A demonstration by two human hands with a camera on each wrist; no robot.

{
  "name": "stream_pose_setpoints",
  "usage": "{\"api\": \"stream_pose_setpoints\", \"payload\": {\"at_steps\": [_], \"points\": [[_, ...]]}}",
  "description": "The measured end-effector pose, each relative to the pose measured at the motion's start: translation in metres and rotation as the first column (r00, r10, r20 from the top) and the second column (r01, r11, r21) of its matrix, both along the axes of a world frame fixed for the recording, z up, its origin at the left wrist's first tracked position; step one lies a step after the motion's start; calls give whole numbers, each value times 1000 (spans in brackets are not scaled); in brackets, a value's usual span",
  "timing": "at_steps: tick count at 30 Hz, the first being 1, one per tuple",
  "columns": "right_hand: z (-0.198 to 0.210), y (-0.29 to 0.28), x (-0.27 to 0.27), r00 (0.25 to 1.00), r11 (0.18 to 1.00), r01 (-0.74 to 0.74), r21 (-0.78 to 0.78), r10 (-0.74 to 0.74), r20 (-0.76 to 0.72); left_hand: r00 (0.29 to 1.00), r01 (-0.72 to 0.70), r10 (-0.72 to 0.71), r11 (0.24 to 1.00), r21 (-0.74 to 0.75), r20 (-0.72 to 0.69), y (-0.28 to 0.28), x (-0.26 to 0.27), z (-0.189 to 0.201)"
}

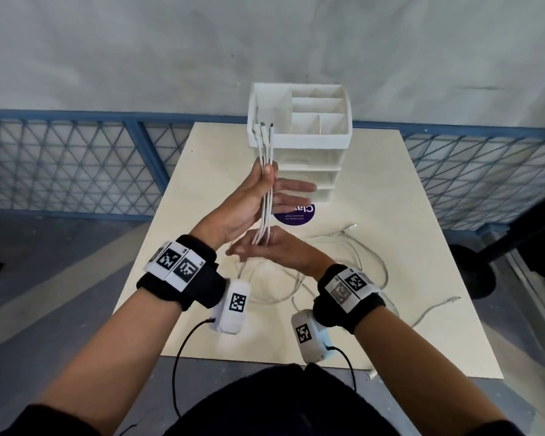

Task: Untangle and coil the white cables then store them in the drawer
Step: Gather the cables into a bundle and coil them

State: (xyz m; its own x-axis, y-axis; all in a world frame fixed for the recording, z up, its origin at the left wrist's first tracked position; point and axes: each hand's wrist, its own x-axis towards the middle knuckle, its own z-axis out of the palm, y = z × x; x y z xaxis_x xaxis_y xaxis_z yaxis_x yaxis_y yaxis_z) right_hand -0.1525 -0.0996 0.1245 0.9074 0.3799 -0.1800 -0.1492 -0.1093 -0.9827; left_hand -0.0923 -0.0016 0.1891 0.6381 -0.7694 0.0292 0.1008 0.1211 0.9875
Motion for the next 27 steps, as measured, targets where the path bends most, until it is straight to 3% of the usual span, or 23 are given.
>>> {"api": "stream_pose_setpoints", "payload": {"at_steps": [6,9,11,15,19,22,27], "points": [[-29,-52,-4,994,934,107,-341,-98,44,970,-240,241,967,-86,11,38,24,11],[-50,-97,-19,978,836,196,-512,-203,43,929,-345,350,937,-61,122,63,39,14],[-51,-118,-27,965,737,243,-631,-247,84,889,-406,380,912,55,254,69,40,6],[-25,-123,-19,944,614,331,-717,-221,247,848,-387,196,863,323,492,44,19,-23],[16,-103,-4,929,610,319,-725,-50,367,874,-229,-42,843,487,485,5,-10,-37],[34,-101,0,932,595,288,-750,4,362,882,-163,-99,852,497,460,-12,-18,-41],[30,-136,-13,953,608,298,-736,-140,269,831,-148,-138,879,453,539,-7,1,-25]]}}
